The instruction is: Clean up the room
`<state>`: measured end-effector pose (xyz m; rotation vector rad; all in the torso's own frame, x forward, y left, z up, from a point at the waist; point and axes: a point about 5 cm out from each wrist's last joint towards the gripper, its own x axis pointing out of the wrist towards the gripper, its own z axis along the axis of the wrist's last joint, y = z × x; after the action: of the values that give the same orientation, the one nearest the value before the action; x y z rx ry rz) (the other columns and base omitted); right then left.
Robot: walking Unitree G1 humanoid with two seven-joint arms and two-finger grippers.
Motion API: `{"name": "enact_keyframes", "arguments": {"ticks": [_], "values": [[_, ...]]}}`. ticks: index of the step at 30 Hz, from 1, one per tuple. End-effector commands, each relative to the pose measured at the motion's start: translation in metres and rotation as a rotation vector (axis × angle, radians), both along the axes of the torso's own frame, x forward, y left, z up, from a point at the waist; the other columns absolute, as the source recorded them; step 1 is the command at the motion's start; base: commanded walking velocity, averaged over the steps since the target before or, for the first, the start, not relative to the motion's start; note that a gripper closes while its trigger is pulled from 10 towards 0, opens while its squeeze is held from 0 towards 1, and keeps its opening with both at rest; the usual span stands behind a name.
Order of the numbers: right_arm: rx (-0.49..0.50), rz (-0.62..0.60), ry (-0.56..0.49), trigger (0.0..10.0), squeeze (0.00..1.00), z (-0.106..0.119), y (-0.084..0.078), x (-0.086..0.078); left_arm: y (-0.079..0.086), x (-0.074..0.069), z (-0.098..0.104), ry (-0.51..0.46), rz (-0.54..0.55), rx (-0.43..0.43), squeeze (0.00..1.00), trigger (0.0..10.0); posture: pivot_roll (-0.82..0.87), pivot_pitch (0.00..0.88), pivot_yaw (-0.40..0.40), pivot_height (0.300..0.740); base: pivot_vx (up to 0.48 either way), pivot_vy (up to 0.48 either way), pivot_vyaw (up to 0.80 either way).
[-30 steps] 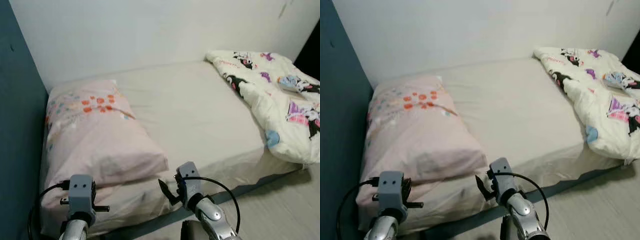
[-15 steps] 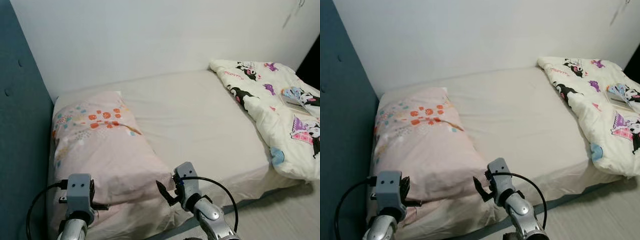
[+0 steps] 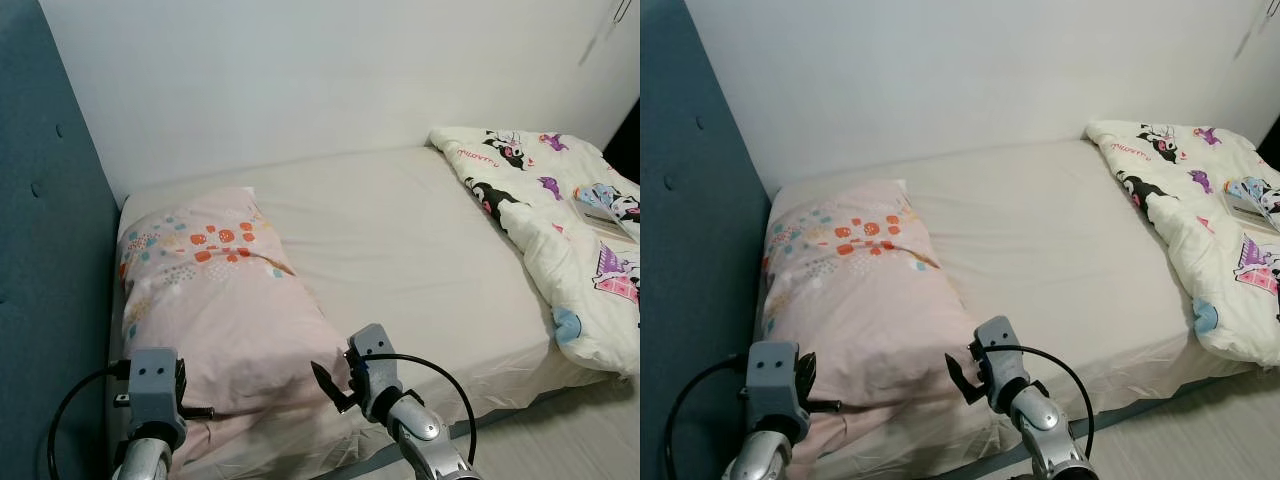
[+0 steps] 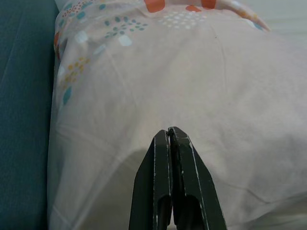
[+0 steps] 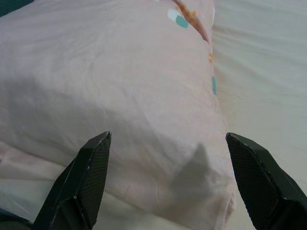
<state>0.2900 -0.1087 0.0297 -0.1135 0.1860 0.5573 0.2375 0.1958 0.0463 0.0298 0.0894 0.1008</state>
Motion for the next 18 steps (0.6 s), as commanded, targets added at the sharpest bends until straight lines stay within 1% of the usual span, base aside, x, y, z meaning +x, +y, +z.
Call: {"name": "enact_keyframes", "arguments": {"ticks": [1, 4, 5, 9, 11, 18], "values": [[0.003, 0.000, 0.005, 10.0, 0.00, -0.001, -0.001, -0.001, 0.000, -0.005, -0.006, 0.024, 0.005, -0.008, 0.00, 10.0, 0.04, 0.065, -0.068, 0.621, 0.000, 0.000, 0.00], [-0.002, 0.005, 0.004, 10.0, 0.00, -0.001, -0.001, -0.001, -0.001, -0.005, -0.006, 0.025, -0.003, -0.006, 0.00, 10.0, 0.04, 0.075, -0.073, 0.621, 0.000, 0.000, 0.00], [-0.006, 0.009, 0.006, 10.0, 0.00, -0.001, -0.001, -0.001, -0.004, -0.004, -0.007, 0.029, -0.011, -0.005, 0.00, 10.0, 0.03, 0.095, -0.080, 0.621, 0.000, 0.000, 0.00], [-0.015, 0.014, 0.006, 10.0, 0.00, -0.002, -0.001, -0.002, -0.008, -0.004, -0.008, 0.036, -0.025, -0.003, 0.00, 10.0, 0.03, 0.120, -0.090, 0.621, 0.000, 0.000, 0.00], [-0.028, 0.007, 0.002, 10.0, 0.00, -0.002, -0.003, -0.003, -0.013, -0.004, -0.009, 0.041, -0.049, 0.010, 0.00, 10.0, 0.03, 0.138, -0.100, 0.621, 0.000, 0.000, 0.00], [-0.013, 0.013, -0.004, 10.0, 0.00, 0.001, -0.004, -0.002, -0.016, -0.005, -0.008, 0.038, -0.053, 0.004, 0.00, 10.0, 0.02, 0.163, -0.104, 0.621, 0.000, 0.000, 0.00]]}}
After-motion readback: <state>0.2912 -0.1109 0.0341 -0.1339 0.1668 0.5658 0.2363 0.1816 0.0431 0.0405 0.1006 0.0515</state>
